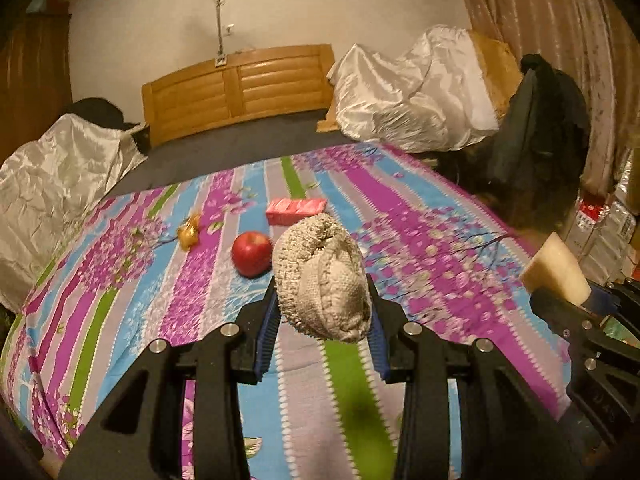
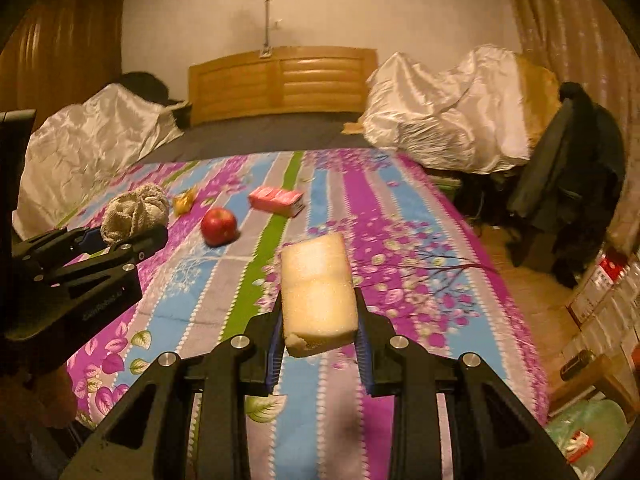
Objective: Collect trash
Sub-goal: 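Carry the knit sock and beige sponge over the green bin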
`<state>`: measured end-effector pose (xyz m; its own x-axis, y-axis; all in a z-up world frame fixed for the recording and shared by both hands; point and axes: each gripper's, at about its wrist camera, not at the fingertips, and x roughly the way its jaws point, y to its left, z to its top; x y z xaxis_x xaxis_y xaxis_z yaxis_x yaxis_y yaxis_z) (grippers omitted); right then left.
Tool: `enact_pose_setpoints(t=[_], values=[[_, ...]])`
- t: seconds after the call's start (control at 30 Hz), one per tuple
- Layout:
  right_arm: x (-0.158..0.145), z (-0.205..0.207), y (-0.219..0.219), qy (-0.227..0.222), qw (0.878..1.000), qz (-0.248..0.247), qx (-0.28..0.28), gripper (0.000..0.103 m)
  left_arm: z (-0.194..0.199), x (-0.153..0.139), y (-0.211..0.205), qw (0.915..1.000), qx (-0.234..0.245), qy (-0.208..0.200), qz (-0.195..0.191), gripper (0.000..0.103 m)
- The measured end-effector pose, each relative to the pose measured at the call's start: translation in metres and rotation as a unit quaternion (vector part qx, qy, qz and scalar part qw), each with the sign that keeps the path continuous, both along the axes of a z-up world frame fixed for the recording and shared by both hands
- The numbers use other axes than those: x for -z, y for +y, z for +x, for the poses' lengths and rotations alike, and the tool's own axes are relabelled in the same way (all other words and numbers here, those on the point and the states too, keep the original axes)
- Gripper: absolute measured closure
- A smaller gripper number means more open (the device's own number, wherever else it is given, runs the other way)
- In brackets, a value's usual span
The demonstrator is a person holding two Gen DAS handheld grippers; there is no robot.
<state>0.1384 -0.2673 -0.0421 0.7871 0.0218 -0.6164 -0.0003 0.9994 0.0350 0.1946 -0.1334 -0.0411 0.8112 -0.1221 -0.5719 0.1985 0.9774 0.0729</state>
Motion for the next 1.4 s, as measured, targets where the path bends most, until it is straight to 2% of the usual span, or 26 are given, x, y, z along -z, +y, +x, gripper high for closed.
enact_pose_setpoints(t=[0.33, 0.6, 0.73, 0.8, 0.9, 0.97, 1.1, 1.2, 1.27, 1.33, 1.4], values=[[-0.051, -0.067, -0.079, -0.047, 0.995, -0.015, 0.092, 0.072, -0.025, -0.04, -0.078, 0.9958, 0.081, -0.042, -0.009, 0.066], [-0.078, -0.144, -0.175, -0.053, 0.977, -0.032, 0.206, 0.072, -0.047, -0.062, -0.173, 0.981, 0.184, -0.061, -0.013, 0.066], [-0.08, -0.185, -0.227, -0.03, 0.961, -0.045, 0.273, 0.072, -0.065, -0.065, -0.227, 0.9664, 0.249, -0.062, -0.009, 0.066], [-0.079, -0.215, -0.258, -0.011, 0.948, -0.055, 0.313, 0.072, -0.073, -0.064, -0.25, 0.9582, 0.28, -0.059, -0.007, 0.066], [-0.072, -0.255, -0.297, 0.008, 0.925, -0.059, 0.376, 0.072, -0.088, -0.058, -0.295, 0.939, 0.342, -0.036, -0.002, 0.066], [-0.065, -0.285, -0.321, 0.016, 0.911, -0.037, 0.411, 0.071, -0.1, -0.052, -0.318, 0.9251, 0.379, -0.025, 0.006, 0.066], [-0.043, -0.338, -0.343, 0.038, 0.883, -0.023, 0.468, 0.072, -0.128, -0.031, -0.36, 0.8917, 0.452, -0.002, 0.021, 0.066], [-0.014, -0.345, -0.343, 0.063, 0.871, -0.017, 0.487, 0.072, -0.142, -0.011, -0.38, 0.875, 0.482, 0.033, 0.029, 0.066], [0.0, -0.357, -0.344, 0.075, 0.864, -0.011, 0.498, 0.072, -0.154, 0.0, -0.389, 0.8671, 0.495, 0.046, 0.037, 0.066], [0.01, -0.357, -0.341, 0.076, 0.862, 0.005, 0.5, 0.072, -0.164, 0.015, -0.397, 0.8567, 0.511, 0.047, 0.054, 0.066], [0.016, -0.353, -0.341, 0.077, 0.864, 0.005, 0.498, 0.072, -0.17, 0.026, -0.4, 0.8504, 0.519, 0.052, 0.066, 0.066]])
